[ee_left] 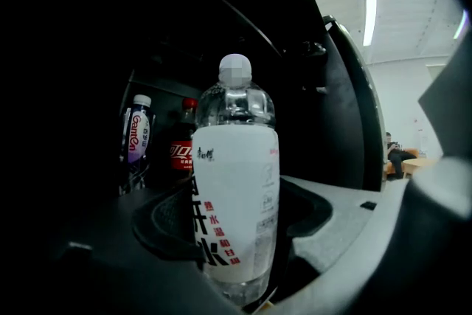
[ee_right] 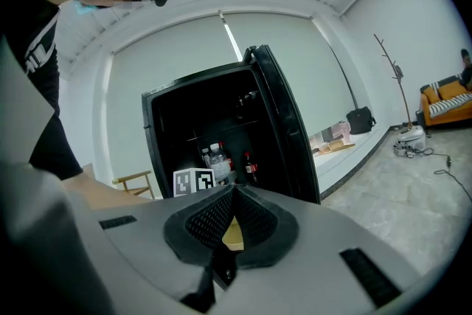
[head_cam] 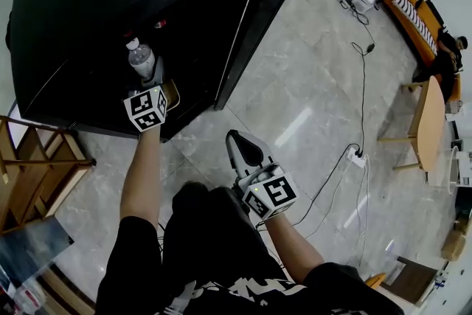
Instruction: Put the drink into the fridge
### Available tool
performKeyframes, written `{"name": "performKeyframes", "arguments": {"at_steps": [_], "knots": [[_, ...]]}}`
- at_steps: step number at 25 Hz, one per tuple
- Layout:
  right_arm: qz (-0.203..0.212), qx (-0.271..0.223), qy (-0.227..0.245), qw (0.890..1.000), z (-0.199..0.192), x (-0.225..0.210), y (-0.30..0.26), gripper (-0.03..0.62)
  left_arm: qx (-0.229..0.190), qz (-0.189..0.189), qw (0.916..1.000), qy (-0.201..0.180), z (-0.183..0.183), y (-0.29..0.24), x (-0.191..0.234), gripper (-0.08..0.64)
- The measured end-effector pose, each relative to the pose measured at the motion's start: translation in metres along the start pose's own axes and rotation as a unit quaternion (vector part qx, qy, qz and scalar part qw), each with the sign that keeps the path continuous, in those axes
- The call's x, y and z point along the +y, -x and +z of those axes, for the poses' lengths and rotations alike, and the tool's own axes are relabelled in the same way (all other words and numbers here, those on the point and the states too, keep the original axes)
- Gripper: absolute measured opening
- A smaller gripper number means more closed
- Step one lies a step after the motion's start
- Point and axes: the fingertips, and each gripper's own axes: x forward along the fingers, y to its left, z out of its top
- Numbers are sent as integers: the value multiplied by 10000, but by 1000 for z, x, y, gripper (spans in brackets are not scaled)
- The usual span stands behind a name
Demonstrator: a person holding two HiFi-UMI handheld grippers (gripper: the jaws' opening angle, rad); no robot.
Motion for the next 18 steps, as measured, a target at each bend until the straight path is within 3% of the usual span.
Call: {"name": "performKeyframes", "arguments": {"at_steps": [5,13,18], "knots": [[23,33,-23,10000,-7,-1,-5,15,0,251,9997,-11,-9,-17,19,309],[15,123,-73,9999,-10,-2,-8,15,-86,314,9993,-161,-8,-20,20,311],[9,169,-118,9998,-7,-4,-8,15,122,408,9991,-61,-10,-20,21,311]]}}
